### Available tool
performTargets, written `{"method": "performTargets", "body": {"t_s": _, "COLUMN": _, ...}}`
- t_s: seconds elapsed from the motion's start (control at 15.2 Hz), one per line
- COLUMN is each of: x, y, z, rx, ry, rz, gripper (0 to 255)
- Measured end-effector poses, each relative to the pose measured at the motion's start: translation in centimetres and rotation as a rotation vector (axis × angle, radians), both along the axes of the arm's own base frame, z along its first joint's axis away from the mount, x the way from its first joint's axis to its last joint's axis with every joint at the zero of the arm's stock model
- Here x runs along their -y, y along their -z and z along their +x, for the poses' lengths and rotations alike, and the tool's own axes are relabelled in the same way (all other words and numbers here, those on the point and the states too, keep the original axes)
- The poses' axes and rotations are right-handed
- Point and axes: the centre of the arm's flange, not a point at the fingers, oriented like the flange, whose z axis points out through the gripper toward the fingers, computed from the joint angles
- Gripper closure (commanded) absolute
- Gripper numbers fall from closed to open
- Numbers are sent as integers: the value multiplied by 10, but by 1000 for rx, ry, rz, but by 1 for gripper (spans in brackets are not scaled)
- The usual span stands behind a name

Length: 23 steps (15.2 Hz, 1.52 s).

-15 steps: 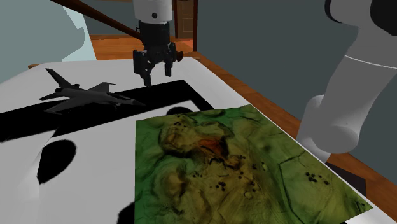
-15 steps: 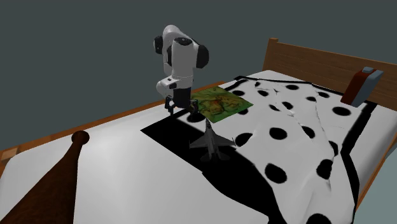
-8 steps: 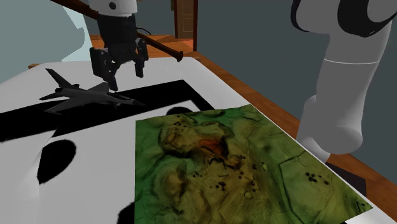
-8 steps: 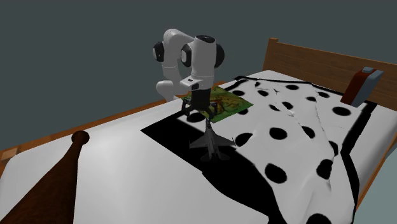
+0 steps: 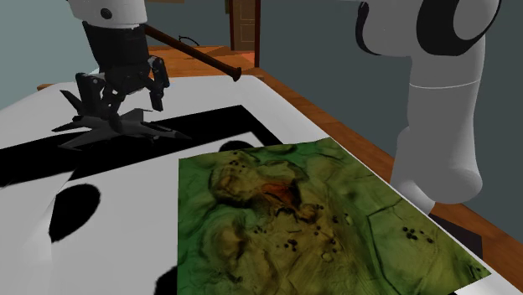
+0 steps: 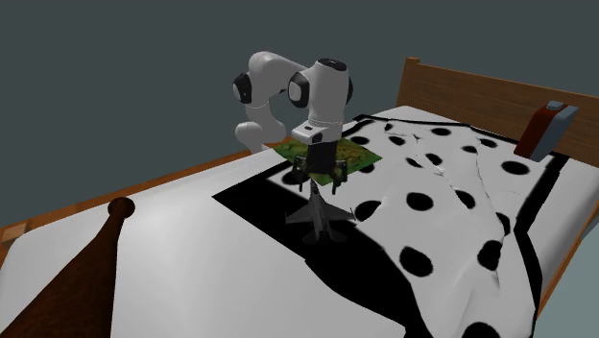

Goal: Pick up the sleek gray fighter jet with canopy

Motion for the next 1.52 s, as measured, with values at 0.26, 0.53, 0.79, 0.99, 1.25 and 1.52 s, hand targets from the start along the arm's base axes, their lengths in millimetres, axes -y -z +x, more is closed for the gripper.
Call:
{"method": "performTargets", "body": {"t_s": 0.26, "x": 0, "y": 20, "z": 0, "rx": 0, "ry": 0, "rz": 0, "gripper": 0}}
{"method": "performTargets", "body": {"t_s": 0.53, "x": 1, "y": 24, "z": -1, "rx": 1, "ry": -1, "rz": 1, "gripper": 255}}
{"method": "performTargets", "body": {"t_s": 0.79, "x": 1, "y": 24, "z": -1, "rx": 2, "ry": -1, "rz": 1, "gripper": 255}}
{"method": "performTargets", "body": {"t_s": 0.99, "x": 1, "y": 24, "z": -1, "rx": 2, "ry": 0, "rz": 1, "gripper": 255}}
{"method": "performTargets", "body": {"t_s": 1.25, "x": 1, "y": 9, "z": -1, "rx": 0, "ry": 0, "rz": 0, "gripper": 255}}
{"method": "performTargets", "body": {"t_s": 1.52, "x": 0, "y": -12, "z": 0, "rx": 1, "ry": 0, "rz": 0, "gripper": 255}}
